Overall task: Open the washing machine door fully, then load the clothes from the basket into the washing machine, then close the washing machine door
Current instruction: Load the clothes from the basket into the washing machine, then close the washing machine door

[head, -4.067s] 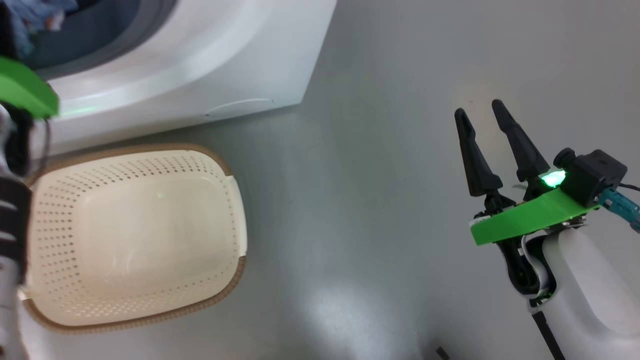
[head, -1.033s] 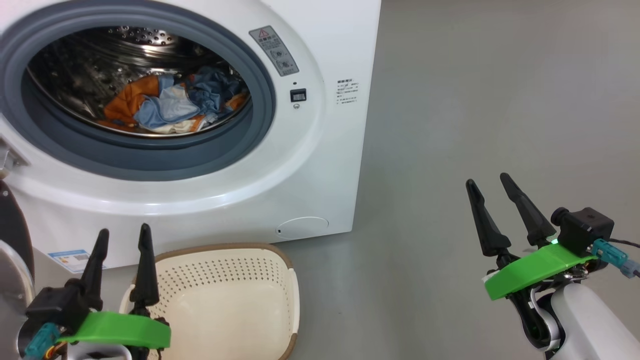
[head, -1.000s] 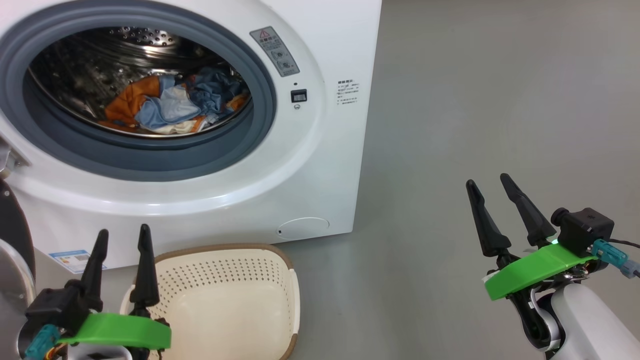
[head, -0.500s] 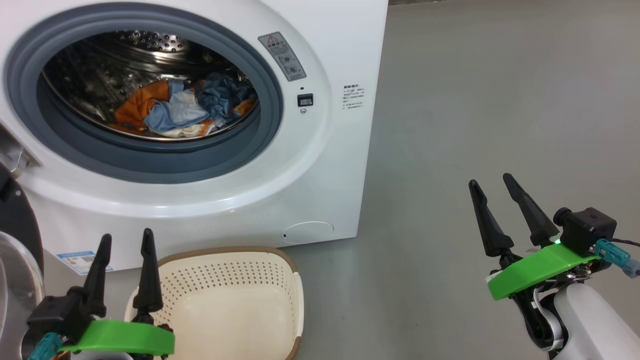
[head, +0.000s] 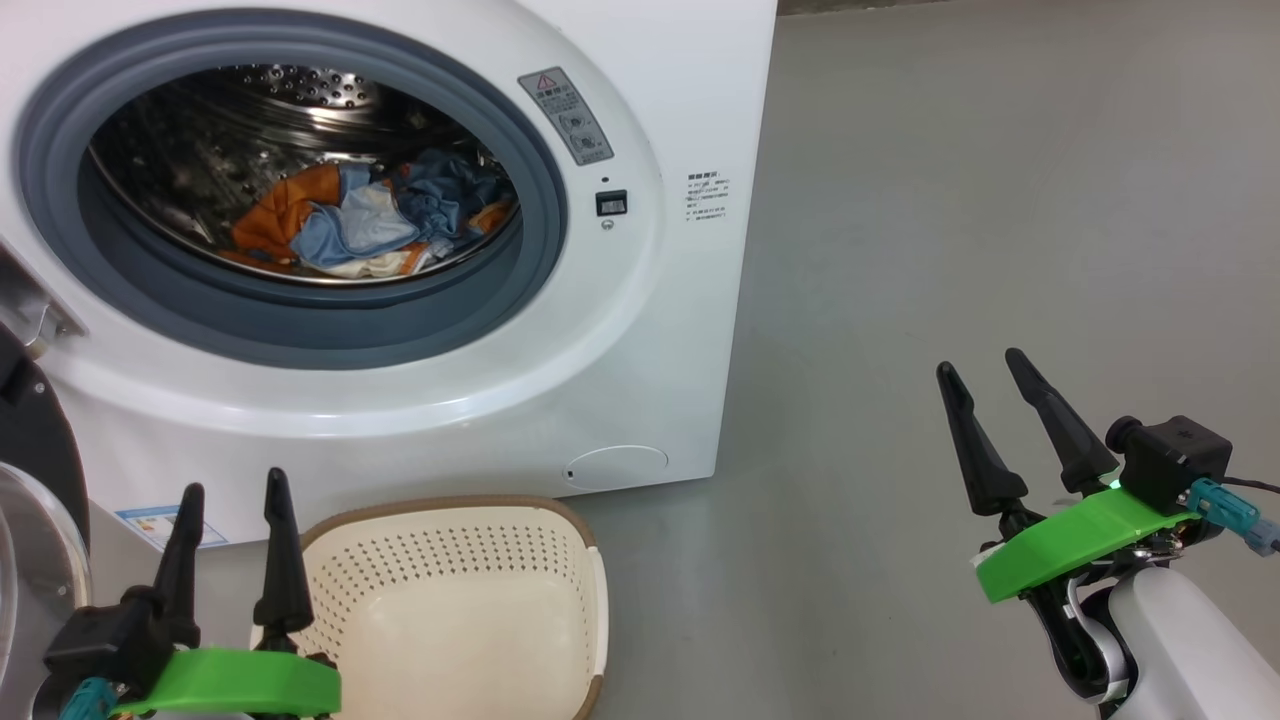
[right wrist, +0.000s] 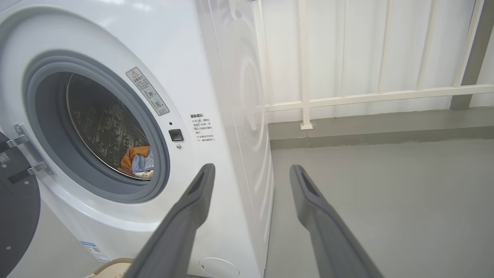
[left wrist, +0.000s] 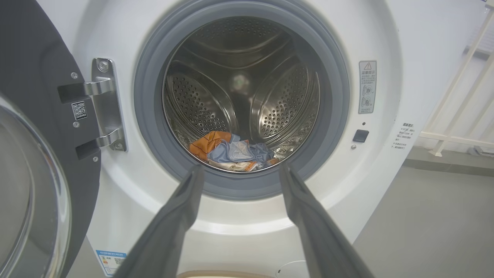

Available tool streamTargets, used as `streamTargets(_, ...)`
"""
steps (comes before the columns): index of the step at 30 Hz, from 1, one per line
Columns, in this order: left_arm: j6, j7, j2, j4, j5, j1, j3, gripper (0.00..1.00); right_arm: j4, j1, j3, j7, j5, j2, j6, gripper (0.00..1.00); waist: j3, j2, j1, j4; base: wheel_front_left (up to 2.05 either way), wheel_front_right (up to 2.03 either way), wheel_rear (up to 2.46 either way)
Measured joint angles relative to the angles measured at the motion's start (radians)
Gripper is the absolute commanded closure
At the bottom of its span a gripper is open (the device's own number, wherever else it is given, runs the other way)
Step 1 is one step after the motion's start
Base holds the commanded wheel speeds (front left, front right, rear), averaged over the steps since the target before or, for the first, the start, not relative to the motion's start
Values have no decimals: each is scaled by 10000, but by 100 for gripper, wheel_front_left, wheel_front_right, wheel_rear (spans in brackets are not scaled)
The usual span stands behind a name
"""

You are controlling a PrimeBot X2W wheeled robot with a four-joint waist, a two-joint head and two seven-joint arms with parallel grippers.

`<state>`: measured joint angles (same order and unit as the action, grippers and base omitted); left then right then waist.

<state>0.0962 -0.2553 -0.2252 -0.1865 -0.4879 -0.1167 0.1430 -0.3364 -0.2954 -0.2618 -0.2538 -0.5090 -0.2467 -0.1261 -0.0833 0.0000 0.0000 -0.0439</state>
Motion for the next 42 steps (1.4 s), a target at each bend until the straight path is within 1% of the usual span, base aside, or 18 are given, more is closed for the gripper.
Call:
streamTargets(8, -165, 0, 228, -15, 261, 1, -188, 0, -13, 0, -56, 0, 0, -12, 0, 0, 53, 0, 0, -15, 0, 0, 0)
streamTargets(18, -282, 0, 314, -130, 349, 2, -282, 0, -29, 0, -165, 0, -2, -17, 0, 0, 56, 0, 0, -13, 0, 0, 0)
streamTargets(23, -428, 0, 362, -203, 405, 2, -324, 0, -33, 0, -167, 0, -2, -21, 0, 0, 70, 1, 0, -11, 0, 0, 0)
streamTargets(30, -476, 0, 512, -213, 407, 2, -424, 0, -35, 0, -167, 0, -2, -21, 0, 0, 75, 0, 0, -3, 0, 0, 0)
streamTargets(42, -531, 0, 550, -213, 510, 1, -600, 0, -52, 0, -165, 0, -2, -15, 0, 0, 27, 1, 0, -8, -25, 23, 2)
